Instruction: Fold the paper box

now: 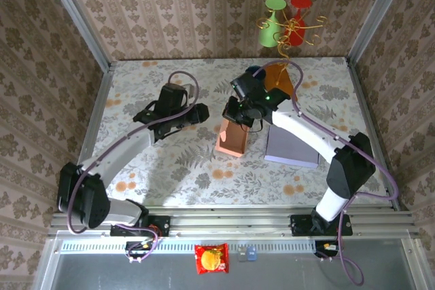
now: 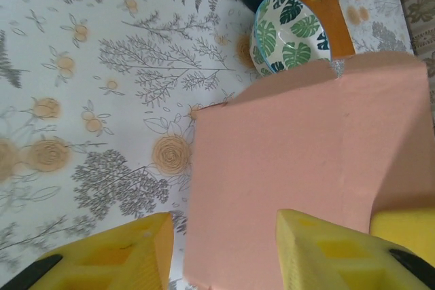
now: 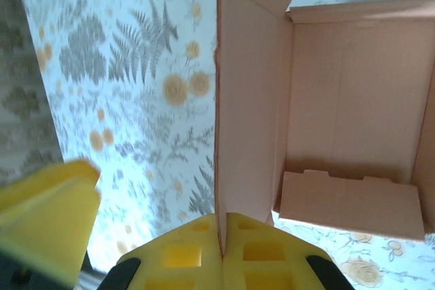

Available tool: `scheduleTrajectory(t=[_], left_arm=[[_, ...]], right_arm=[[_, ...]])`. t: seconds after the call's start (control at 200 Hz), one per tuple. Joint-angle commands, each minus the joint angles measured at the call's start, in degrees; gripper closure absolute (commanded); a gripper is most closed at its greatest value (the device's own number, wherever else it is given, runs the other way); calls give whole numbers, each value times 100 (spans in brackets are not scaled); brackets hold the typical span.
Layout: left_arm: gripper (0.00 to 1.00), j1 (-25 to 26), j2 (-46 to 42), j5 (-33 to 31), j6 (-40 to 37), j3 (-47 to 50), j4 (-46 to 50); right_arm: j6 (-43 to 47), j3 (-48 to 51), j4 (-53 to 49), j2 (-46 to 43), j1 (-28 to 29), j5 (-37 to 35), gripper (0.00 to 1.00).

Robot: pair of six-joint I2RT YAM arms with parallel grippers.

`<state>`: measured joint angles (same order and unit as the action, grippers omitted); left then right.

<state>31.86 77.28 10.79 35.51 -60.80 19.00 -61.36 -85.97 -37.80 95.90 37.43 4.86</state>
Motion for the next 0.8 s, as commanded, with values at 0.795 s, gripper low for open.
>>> scheduleTrajectory(t=[0.795], left_arm=[[40, 821, -564, 75, -3253, 1010, -552]], right_arm=[[-4316, -1864, -2495, 1058, 389, -2354, 100]])
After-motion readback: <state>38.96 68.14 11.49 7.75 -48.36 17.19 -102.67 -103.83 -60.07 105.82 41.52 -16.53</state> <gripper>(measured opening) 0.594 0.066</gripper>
